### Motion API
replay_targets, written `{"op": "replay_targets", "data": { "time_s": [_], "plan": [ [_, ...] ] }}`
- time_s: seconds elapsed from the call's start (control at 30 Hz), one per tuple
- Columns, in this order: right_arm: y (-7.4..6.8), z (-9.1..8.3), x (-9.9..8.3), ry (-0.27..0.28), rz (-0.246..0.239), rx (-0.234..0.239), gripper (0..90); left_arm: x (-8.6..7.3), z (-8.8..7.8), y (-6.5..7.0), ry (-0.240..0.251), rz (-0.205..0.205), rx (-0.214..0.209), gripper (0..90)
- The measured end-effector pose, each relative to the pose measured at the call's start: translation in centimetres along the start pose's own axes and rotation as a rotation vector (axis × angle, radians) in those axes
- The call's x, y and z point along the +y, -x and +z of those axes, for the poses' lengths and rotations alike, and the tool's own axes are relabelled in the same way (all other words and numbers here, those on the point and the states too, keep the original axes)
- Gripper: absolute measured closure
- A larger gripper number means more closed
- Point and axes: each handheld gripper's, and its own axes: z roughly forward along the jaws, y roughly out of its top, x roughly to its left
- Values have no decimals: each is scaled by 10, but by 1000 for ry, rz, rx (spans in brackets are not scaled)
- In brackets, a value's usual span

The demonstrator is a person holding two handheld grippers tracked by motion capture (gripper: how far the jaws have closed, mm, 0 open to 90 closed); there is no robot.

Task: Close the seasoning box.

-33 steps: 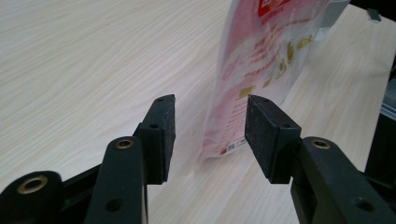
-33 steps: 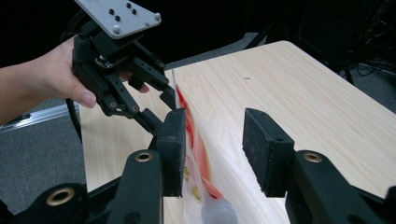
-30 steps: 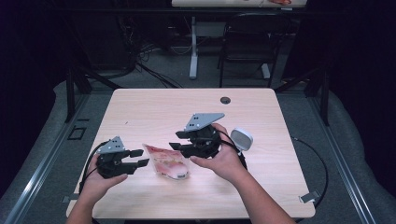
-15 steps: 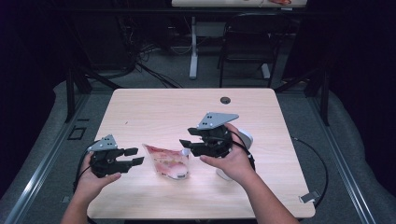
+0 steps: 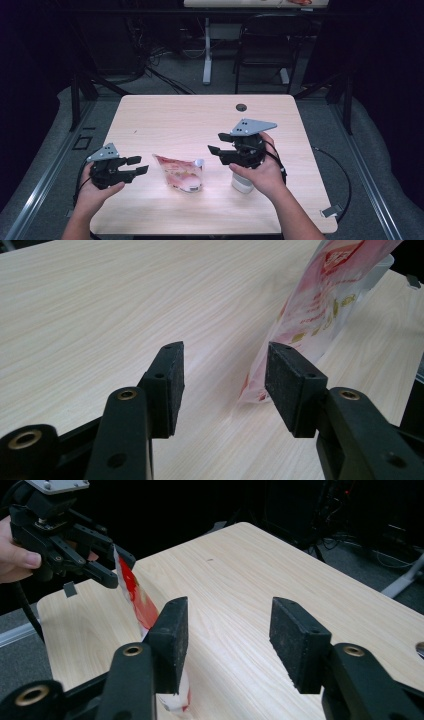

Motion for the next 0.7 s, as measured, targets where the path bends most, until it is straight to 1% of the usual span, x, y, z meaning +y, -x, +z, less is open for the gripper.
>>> {"op": "replay_targets", "data": {
  "time_s": [0.13, 0.17, 0.23, 0.3, 0.43, 0.53, 0.7],
  "plan": [
    [6, -10, -5, 8, 9, -16, 550, 0, -1, -1, 0, -2, 11, 510],
    [9, -12, -6, 12, 14, -18, 570, 0, -2, 0, 3, -5, 29, 513],
    [13, -17, -10, 16, 26, -20, 595, 0, -3, -1, 14, -5, 49, 534],
    [17, -21, -13, 18, 37, -32, 607, 0, -4, -1, 19, -7, 63, 540],
    [25, -26, -20, 23, 55, -66, 620, 0, -6, -2, 26, -10, 66, 550],
    [30, -31, -23, 26, 65, -80, 641, -1, -7, -4, 34, -22, 73, 550],
    [41, -38, -29, 23, 81, -107, 680, -2, -7, -4, 24, -25, 82, 550]
  ]
}}
